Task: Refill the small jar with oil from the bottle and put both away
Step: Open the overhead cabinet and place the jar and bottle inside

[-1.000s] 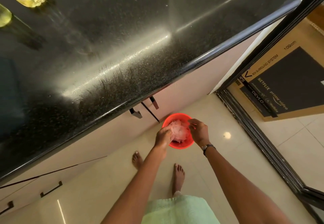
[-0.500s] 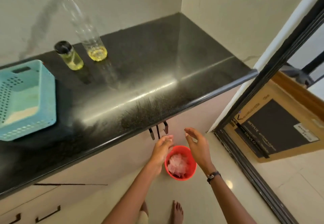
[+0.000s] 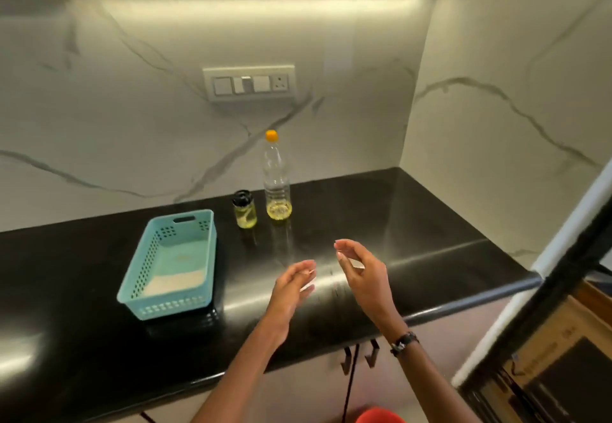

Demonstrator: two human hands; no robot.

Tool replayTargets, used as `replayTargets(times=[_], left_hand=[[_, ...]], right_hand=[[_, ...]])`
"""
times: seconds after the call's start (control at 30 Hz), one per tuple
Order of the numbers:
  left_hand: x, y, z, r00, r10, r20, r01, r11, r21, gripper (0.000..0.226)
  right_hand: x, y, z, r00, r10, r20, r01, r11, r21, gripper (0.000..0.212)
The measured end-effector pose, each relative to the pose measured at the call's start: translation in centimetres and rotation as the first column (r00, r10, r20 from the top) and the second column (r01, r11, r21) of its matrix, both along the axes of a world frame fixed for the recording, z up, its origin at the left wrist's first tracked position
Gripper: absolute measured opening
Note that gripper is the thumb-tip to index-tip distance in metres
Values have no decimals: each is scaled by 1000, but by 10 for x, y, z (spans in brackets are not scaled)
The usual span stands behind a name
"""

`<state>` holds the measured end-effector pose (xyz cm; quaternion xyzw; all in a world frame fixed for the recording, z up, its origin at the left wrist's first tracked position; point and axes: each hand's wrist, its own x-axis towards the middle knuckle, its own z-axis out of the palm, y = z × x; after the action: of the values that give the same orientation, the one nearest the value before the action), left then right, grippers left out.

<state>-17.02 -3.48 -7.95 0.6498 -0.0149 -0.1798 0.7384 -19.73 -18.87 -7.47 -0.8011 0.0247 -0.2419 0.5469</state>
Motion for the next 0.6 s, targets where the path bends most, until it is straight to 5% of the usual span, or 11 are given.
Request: replayTargets(times=[0.6], left_hand=[[188, 77, 76, 963, 84, 255, -97, 995, 37, 21]], right_hand=[[204, 78, 49, 995, 68, 75, -60, 993, -100, 30]])
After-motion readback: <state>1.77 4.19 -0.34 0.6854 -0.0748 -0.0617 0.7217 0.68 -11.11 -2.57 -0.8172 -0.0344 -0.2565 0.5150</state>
